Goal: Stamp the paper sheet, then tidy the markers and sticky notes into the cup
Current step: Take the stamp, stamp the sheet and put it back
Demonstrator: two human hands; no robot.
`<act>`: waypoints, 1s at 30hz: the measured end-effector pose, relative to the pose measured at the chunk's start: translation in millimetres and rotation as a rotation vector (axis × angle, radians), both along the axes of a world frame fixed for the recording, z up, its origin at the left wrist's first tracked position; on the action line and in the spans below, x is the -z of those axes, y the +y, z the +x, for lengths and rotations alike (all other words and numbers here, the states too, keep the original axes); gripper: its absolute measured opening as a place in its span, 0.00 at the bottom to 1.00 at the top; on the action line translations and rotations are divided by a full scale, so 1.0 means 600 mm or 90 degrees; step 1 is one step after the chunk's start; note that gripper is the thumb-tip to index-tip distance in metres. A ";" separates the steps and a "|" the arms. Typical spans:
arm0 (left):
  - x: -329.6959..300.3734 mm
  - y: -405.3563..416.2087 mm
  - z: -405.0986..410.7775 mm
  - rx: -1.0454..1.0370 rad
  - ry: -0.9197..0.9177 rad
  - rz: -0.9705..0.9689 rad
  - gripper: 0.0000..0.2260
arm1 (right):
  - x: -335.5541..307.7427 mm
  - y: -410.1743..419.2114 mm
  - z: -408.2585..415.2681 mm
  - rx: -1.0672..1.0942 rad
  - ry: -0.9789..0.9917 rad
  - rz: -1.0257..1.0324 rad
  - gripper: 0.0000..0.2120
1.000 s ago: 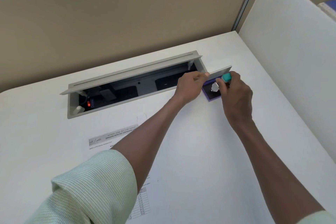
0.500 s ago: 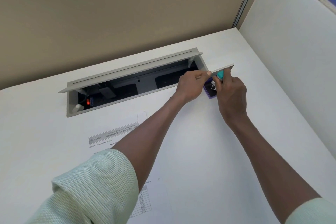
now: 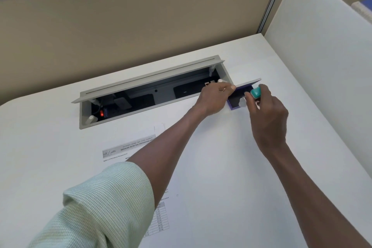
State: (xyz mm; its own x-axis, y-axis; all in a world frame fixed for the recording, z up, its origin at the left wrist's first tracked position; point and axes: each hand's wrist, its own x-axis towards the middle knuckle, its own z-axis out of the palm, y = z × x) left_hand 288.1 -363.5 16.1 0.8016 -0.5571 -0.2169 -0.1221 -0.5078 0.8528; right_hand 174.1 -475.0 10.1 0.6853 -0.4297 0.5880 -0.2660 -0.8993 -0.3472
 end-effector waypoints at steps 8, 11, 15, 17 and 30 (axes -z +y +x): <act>0.014 0.014 -0.016 0.068 -0.104 0.121 0.27 | -0.036 0.026 -0.112 0.025 -0.041 0.181 0.18; 0.019 0.017 -0.028 0.056 -0.113 0.152 0.33 | -0.046 0.037 -0.126 0.022 -0.034 0.201 0.18; 0.023 0.046 -0.056 0.003 -0.083 0.143 0.31 | -0.057 0.061 -0.144 0.019 -0.041 0.245 0.19; 0.020 0.081 -0.080 -0.018 -0.075 0.145 0.27 | -0.064 0.079 -0.152 0.015 -0.052 0.291 0.20; 0.018 0.432 -0.318 -0.224 -0.222 0.088 0.16 | -0.096 0.221 -0.240 -0.077 -0.009 0.405 0.15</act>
